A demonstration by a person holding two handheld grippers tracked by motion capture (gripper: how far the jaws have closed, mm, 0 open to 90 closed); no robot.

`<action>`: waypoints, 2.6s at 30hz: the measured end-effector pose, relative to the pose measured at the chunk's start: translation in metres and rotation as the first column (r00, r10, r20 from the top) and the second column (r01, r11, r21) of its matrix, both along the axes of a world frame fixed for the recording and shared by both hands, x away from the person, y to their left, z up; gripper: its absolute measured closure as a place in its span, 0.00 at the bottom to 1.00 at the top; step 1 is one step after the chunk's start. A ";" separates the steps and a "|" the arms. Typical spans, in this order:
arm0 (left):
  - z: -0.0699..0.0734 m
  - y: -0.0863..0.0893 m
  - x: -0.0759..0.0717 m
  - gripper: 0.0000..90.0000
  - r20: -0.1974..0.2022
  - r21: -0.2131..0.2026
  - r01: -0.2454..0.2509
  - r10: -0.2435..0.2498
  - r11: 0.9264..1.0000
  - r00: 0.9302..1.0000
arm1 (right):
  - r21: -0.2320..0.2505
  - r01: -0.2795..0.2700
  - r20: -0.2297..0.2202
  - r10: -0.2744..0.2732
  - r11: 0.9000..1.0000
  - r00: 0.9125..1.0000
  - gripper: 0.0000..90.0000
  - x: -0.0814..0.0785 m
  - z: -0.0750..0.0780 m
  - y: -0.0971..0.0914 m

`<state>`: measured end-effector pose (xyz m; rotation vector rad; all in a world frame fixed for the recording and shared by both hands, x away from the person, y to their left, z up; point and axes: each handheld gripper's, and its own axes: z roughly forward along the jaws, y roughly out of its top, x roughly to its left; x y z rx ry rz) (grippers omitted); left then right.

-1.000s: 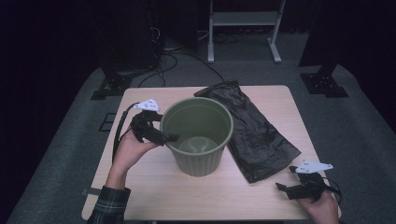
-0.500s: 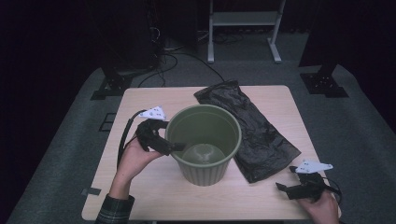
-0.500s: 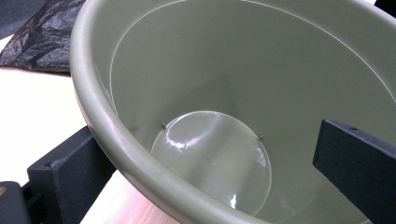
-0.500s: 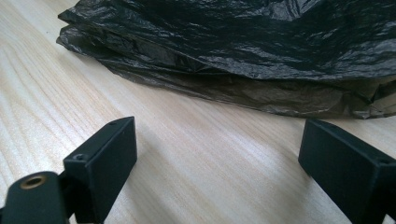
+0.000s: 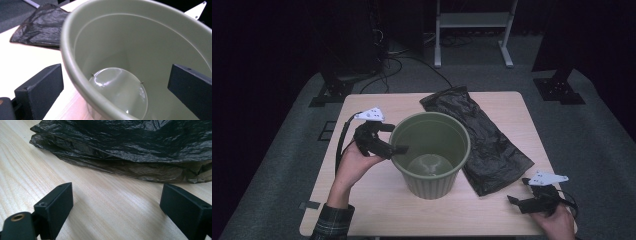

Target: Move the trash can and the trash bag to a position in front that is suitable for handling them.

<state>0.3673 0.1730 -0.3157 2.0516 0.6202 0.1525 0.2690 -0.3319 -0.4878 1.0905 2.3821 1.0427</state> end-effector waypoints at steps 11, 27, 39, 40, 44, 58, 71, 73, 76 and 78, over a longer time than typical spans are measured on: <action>0.016 0.027 -0.018 0.00 0.064 -0.021 -0.046 0.047 0.999 0.997 | -0.001 0.000 0.000 0.000 1.000 1.000 0.11 0.000 0.000 0.000; -0.022 0.067 -0.074 0.00 0.077 -0.020 -0.118 0.119 0.993 0.990 | 0.000 0.001 0.001 -0.001 1.000 1.000 0.11 0.000 0.000 0.000; -0.076 0.073 -0.093 0.00 0.121 -0.011 -0.144 0.145 0.989 0.982 | -0.001 0.000 0.001 0.000 1.000 1.000 0.11 0.000 0.000 0.000; -0.079 0.073 -0.092 0.00 0.117 -0.010 -0.148 0.148 0.989 0.982 | -0.001 0.000 0.001 0.000 1.000 1.000 0.11 0.000 0.000 0.000; -0.094 0.074 -0.089 0.00 0.109 0.009 -0.158 0.156 0.987 0.982 | -0.001 0.000 0.001 0.000 1.000 1.000 0.11 0.000 0.000 0.000; -0.138 0.073 -0.077 0.00 0.069 0.022 -0.217 0.215 0.976 0.974 | -0.002 -0.003 0.000 0.003 1.000 1.000 0.11 0.002 0.000 0.000; -0.162 0.054 -0.070 0.00 0.012 0.135 -0.215 0.215 0.967 0.976 | -0.002 -0.005 0.000 0.005 1.000 1.000 0.11 0.001 0.000 0.000; -0.164 0.054 -0.069 0.00 0.011 0.134 -0.222 0.222 0.966 0.975 | -0.002 -0.005 0.000 0.005 1.000 1.000 0.11 0.001 0.000 0.000; -0.165 0.054 -0.068 0.00 0.015 0.139 -0.231 0.231 0.963 0.973 | -0.001 -0.005 0.001 0.005 1.000 1.000 0.11 0.001 0.000 0.000; -0.165 0.052 -0.068 0.00 0.019 0.156 -0.242 0.242 0.958 0.970 | -0.001 -0.004 0.001 0.004 1.000 1.000 0.11 0.000 0.000 0.000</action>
